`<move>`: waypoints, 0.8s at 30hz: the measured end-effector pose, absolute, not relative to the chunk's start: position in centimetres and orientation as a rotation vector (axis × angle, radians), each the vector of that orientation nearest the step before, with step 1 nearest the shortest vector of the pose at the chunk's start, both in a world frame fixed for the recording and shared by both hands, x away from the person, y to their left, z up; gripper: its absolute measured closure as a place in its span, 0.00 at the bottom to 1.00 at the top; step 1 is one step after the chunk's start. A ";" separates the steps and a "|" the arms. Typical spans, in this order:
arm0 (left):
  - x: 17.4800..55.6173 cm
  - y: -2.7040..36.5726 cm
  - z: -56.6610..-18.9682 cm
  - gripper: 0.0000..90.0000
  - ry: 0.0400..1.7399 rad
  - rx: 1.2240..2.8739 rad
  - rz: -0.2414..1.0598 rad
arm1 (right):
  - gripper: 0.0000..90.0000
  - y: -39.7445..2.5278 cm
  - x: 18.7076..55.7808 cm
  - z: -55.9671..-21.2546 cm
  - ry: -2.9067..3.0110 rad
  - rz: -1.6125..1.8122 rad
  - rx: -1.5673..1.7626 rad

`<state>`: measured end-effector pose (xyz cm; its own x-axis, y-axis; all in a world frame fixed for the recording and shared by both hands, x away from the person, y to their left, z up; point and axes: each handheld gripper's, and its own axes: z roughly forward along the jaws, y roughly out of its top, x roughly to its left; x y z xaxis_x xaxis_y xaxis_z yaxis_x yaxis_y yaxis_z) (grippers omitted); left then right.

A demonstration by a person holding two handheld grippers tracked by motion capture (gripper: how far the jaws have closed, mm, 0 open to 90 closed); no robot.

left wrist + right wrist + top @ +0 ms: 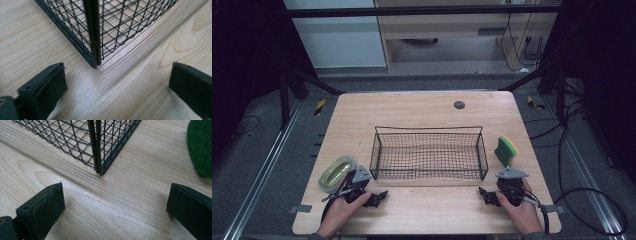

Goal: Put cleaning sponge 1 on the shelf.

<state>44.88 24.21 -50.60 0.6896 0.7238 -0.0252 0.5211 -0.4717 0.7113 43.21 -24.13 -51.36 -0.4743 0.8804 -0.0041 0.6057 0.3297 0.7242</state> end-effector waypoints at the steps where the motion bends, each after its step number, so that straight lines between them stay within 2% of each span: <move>1: 44.9 24.3 -50.5 0.04 0.952 2.179 0.365 | 0.02 -24.1 43.2 -51.4 2.203 0.942 1.313; 14: 43.2 26.1 -48.4 0.04 0.987 2.149 0.470 | 0.02 -24.1 43.2 -51.4 2.203 0.942 1.313; 24: 42.1 27.6 -45.2 0.04 1.005 2.164 0.535 | 0.01 -24.1 43.2 -51.4 2.202 0.938 1.320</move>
<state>42.07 27.57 -45.18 0.6172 0.7829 0.0783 0.5024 -0.4687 0.7266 43.22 -24.06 -51.35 -0.4704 0.8825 -0.0023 0.6096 0.3269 0.7222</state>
